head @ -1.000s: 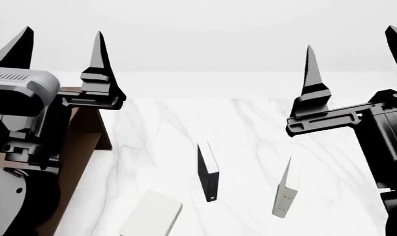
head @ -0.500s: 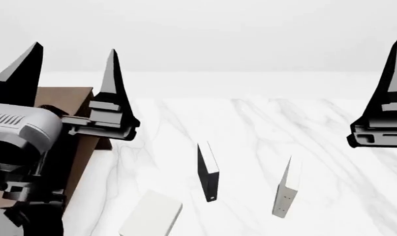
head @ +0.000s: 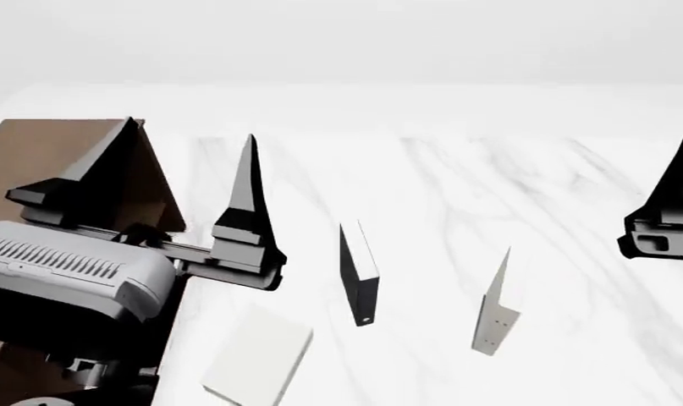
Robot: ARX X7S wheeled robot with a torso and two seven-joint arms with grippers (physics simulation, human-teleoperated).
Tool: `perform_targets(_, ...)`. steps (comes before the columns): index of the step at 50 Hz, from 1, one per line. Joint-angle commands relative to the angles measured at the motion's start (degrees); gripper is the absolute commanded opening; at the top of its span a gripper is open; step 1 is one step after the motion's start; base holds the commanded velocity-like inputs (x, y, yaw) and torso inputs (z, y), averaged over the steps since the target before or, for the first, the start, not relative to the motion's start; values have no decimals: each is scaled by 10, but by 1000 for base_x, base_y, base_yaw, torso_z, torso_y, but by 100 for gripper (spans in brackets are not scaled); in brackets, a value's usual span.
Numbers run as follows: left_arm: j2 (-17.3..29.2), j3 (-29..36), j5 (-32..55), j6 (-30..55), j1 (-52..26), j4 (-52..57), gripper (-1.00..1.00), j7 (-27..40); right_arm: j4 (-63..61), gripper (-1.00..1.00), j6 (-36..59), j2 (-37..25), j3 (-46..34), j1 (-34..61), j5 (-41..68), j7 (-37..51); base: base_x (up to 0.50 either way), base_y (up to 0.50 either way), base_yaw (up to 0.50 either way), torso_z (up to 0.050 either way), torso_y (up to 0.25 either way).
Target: Pick up the book on the right and place it under the cabinet shelf.
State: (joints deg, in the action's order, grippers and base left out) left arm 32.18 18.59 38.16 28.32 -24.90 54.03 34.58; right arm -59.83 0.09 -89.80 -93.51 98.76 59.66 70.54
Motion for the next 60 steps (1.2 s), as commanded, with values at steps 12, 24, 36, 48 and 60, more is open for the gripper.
perform_targets(12,-14,42,-36,-48,13,-40,100,-18,-2,100,15,-2,18,10,21,4,0,0,0,0,-151)
perform_targets(24,-27,70,-71,-75,24,-65,100,-35,-2,100,-6,-2,2,-11,-3,14,0,0,0,0,-211)
perform_targets(36,-40,116,-135,-120,53,-94,100,-53,-2,100,-18,-2,-7,-24,-13,11,0,0,0,0,-226)
perform_targets(48,-52,151,-169,-157,80,-115,100,-65,-2,100,-15,-2,0,-21,-1,4,0,0,0,0,-227)
perform_targets(60,-65,188,-196,-209,104,-137,100,-87,-2,100,26,-2,39,14,52,-9,0,0,0,0,-210)
